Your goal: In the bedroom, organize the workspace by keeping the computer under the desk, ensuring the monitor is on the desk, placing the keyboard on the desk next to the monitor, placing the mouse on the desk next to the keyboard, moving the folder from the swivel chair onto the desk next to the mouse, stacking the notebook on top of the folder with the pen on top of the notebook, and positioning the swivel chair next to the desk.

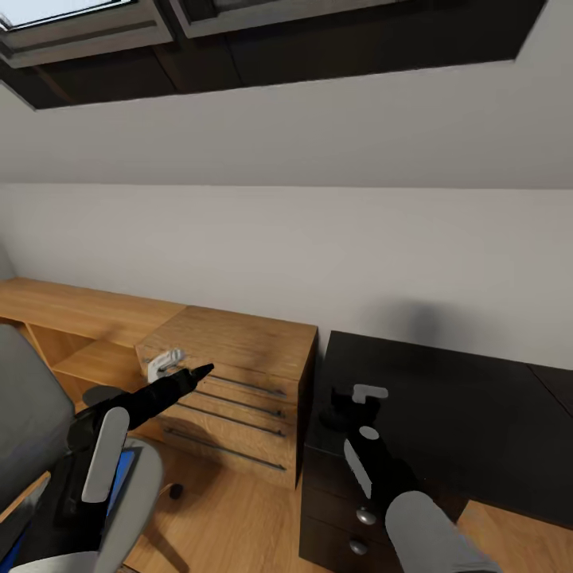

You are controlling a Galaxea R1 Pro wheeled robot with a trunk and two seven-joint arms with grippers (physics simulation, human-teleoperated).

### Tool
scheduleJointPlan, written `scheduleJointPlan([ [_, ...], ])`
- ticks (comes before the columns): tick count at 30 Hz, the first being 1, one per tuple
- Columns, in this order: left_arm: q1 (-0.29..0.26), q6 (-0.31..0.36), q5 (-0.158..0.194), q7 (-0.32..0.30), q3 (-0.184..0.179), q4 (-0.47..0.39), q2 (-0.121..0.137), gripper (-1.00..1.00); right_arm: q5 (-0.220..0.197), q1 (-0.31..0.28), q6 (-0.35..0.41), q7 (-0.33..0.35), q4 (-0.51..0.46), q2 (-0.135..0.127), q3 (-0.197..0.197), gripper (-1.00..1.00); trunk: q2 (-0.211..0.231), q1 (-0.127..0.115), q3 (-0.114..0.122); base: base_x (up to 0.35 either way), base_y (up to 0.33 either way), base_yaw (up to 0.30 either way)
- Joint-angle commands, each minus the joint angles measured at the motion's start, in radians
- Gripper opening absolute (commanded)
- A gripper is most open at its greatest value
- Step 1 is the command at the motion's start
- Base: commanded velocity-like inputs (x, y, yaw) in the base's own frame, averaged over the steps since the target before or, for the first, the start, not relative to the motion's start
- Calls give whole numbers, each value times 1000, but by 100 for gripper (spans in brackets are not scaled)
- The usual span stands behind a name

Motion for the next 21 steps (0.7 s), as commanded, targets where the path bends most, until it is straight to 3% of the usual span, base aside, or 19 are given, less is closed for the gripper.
scheduleJointPlan([
  [1, -1, 5, -18, -1, -10, 5, 0, 100, 4, 33, 45, -5, -108, 1, -3, 100, 7, -4, 2, 0, 0, 0],
  [2, -1, 4, -32, 7, -22, 18, -1, 100, 3, 93, 152, -8, -251, 1, -3, 100, 14, -8, 5, 0, 0, 0],
  [3, -1, 4, -38, 9, -26, 27, -2, 100, 3, 122, 211, -9, -321, 1, -3, 100, 21, -12, 9, 0, 0, 0],
  [4, -1, 3, -46, 14, -32, 44, -3, 100, 1, 175, 327, -10, -449, 1, -2, 100, 28, -16, 12, 0, 0, 0],
  [8, 2, 3, -71, 20, -41, 73, -4, 100, -16, 259, 582, -11, -673, 1, -3, 100, 56, -31, 24, 0, 0, 0],
  [9, 15, 3, -109, 24, -43, 84, -5, 100, -53, 276, 645, -12, -737, 1, -5, 100, 63, -35, 27, 0, 0, 0],
  [12, 61, 2, -228, 60, -44, 95, -6, 100, -140, 323, 712, -14, -861, 1, -5, 100, 84, -46, 37, 0, 0, 0],
  [14, 110, -1, -277, 79, -44, 112, -8, 100, -163, 384, 729, -15, -906, 1, -1, 100, 98, -54, 43, 0, 0, 0],
  [19, 191, -57, -304, 87, -44, 137, -11, 100, -178, 431, 743, -15, -974, 1, 8, 100, 105, -58, 46, 0, 0, 0],
  [20, 219, -95, -308, 87, -44, 151, -11, 100, -181, 438, 745, -15, -983, 1, 12, 100, 105, -58, 46, 0, 0, 0],
  [21, 273, -218, -314, 87, -45, 203, -12, 100, -184, 446, 748, -15, -994, 1, 17, 100, 105, -58, 46, 0, 0, 0],
])
